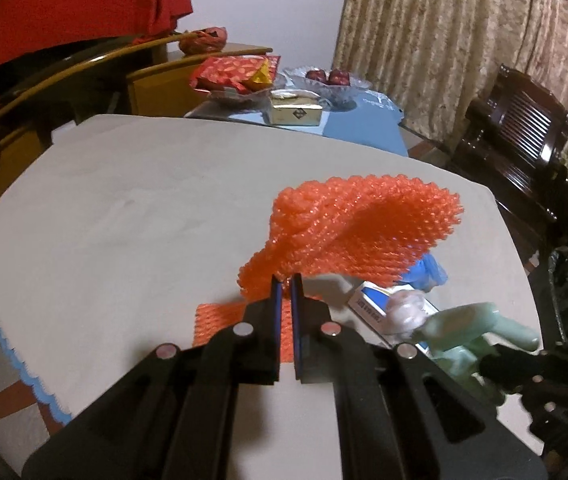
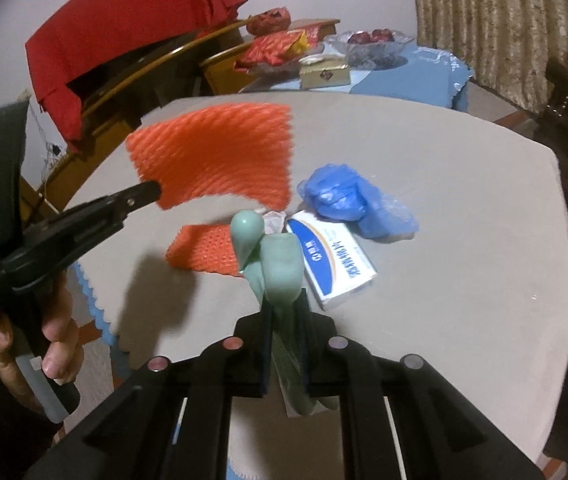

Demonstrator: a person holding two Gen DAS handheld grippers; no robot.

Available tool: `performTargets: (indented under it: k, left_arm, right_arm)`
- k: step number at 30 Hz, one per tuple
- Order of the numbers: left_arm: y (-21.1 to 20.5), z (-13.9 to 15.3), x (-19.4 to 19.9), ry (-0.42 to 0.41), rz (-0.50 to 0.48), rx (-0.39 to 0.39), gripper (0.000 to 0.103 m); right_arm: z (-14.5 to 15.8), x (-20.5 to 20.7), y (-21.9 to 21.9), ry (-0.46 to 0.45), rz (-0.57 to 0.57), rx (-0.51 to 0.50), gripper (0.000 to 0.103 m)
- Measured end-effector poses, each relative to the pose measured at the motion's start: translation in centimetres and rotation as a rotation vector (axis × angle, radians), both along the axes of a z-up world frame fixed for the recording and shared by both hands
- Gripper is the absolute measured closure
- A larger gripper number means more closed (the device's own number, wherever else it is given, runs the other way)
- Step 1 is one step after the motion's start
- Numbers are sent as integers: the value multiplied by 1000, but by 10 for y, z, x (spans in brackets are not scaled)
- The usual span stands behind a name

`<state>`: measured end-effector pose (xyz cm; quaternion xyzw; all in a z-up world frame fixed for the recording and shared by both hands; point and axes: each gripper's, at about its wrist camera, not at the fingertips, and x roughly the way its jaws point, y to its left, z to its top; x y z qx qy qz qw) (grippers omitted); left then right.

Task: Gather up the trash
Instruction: 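Carry the foam net and green glove over the bin and open both grippers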

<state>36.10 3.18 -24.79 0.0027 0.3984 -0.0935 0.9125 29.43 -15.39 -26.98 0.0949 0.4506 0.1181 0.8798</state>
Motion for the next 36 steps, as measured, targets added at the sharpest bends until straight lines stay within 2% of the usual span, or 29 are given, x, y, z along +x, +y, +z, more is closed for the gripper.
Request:
performTargets:
  k: [10,21,26,36]
  left_arm:
    - [-25,40,-42,-20,3,11,99]
    - [-85,77,-100,-31,-36,18,99]
    - [-113,87,-119,-34,-59,26,99]
    - [-164,88,-138,-22,-105,31,99]
  right_arm:
    - [46,-43,-45,-80,-94,4,92]
    - [80,-78,-98,-143,-182,-15,92]
    - [89,-95,-125,-170,-231,-15,92]
    - [95,-132,-190,-193,-336,-29,92]
